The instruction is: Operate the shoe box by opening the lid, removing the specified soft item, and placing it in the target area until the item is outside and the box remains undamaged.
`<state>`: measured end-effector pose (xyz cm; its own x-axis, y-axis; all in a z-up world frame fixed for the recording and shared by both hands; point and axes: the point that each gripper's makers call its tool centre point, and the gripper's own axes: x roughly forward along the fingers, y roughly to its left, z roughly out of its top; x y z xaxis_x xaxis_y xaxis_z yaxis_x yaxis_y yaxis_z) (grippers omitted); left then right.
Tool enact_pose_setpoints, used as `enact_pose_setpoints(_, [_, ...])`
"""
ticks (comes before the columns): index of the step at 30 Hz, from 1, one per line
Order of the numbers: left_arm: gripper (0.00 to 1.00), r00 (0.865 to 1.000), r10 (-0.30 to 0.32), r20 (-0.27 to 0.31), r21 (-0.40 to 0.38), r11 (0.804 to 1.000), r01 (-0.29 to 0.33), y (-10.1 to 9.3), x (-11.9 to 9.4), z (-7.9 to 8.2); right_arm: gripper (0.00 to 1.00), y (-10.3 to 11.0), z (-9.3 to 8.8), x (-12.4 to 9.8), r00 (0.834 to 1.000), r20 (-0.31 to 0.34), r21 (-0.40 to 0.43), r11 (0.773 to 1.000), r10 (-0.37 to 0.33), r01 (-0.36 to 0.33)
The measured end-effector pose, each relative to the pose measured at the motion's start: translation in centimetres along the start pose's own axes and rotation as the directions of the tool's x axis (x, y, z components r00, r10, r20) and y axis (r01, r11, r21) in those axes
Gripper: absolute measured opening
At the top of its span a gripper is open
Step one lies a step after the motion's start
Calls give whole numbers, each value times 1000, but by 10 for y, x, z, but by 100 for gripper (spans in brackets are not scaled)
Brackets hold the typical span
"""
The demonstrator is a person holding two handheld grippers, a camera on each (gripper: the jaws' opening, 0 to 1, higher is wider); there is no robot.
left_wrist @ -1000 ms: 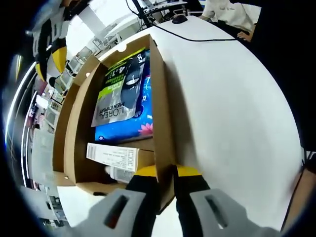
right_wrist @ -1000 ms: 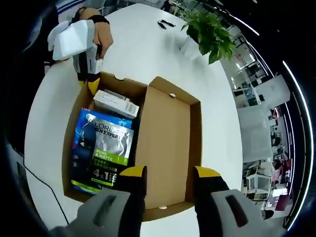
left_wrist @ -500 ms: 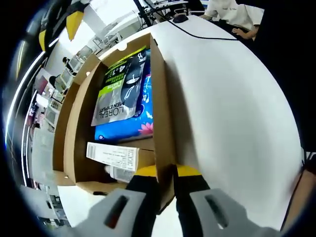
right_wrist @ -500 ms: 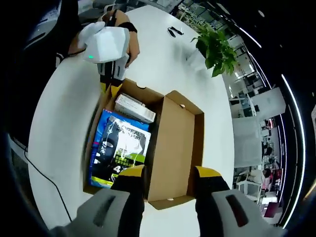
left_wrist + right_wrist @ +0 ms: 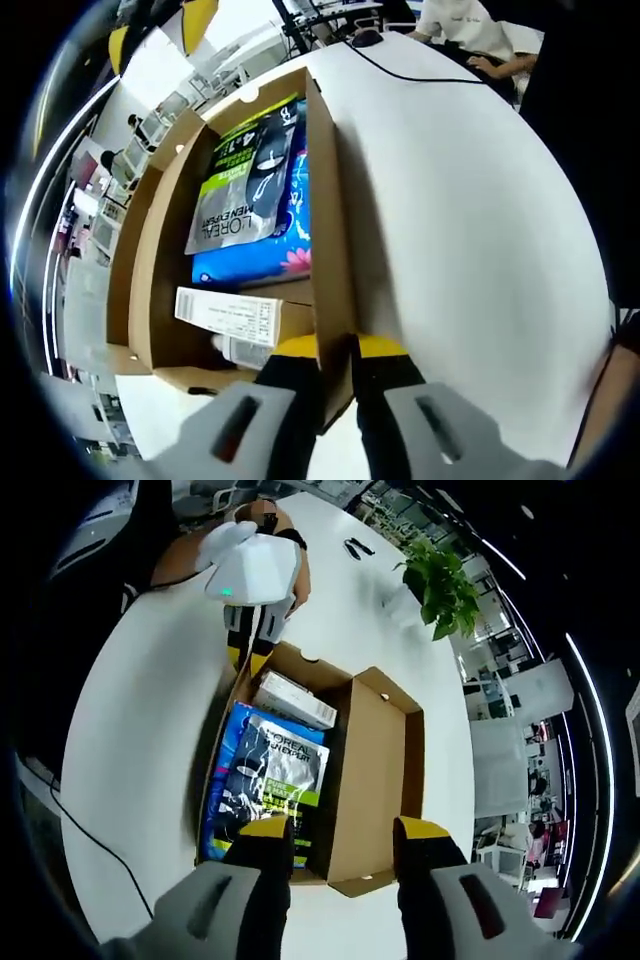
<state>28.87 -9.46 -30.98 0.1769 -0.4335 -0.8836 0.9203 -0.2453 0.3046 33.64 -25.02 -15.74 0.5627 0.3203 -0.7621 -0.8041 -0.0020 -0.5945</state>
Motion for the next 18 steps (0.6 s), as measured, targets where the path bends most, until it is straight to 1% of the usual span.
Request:
enact_pose_setpoints(6, [10, 1000, 0, -4, -2, 1000, 0, 0, 0, 0, 41, 13, 0, 12, 1000, -2, 0, 1000, 21, -21])
enact_pose_setpoints(10, [10, 1000, 1, -8, -1, 1000, -1, 0, 0, 0, 42, 19, 3, 18, 999, 8, 9, 999, 32, -32])
enact_pose_setpoints(13, [10, 1000, 1, -9, 6, 1000, -1, -1, 0, -1, 42, 34, 3, 26, 997, 7, -16, 997, 74, -74])
enact_pose_setpoints(18, [9, 1000, -1, -1, 11, 1000, 1, -2, -1, -1, 43, 49, -4, 36, 992, -36, -2, 992, 125, -125])
